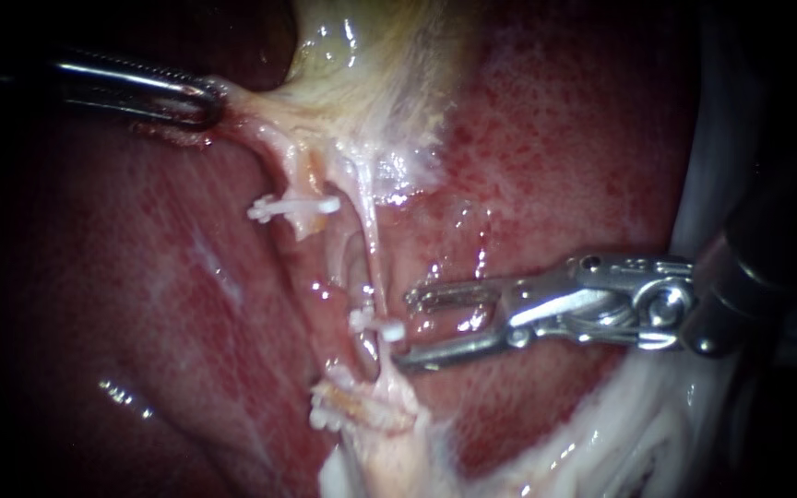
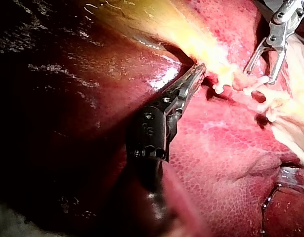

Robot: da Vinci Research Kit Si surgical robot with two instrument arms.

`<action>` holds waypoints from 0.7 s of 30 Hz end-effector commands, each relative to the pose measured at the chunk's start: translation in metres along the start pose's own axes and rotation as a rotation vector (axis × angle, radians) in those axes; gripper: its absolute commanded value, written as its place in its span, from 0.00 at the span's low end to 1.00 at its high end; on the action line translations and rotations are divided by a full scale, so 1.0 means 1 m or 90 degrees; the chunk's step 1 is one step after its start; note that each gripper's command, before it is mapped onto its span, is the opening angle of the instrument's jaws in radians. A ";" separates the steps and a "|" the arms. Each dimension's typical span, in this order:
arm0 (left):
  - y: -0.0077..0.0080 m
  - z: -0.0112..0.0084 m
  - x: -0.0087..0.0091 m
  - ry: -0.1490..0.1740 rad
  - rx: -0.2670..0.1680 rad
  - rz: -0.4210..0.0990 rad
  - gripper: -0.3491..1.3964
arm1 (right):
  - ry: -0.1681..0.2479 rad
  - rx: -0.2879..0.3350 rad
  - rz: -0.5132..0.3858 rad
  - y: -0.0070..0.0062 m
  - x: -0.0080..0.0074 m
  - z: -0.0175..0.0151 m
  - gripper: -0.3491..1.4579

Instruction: Going back first clip right tube

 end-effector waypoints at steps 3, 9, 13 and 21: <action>0.0000 0.0000 0.0000 0.000 0.000 0.000 0.00 | -0.001 -0.007 -0.037 -0.0003 -0.0003 -0.0013 0.47; 0.0000 0.0000 0.0000 0.000 0.000 0.000 0.00 | -0.011 -0.031 -0.165 -0.0012 0.0000 -0.0055 0.47; 0.0000 0.0000 0.0000 0.000 0.000 0.000 0.00 | -0.023 -0.058 -0.223 -0.0015 0.0009 -0.0084 0.47; 0.0000 0.0009 -0.0004 0.001 0.003 0.002 0.00 | -0.023 -0.079 -0.256 -0.0012 0.0018 -0.0105 0.47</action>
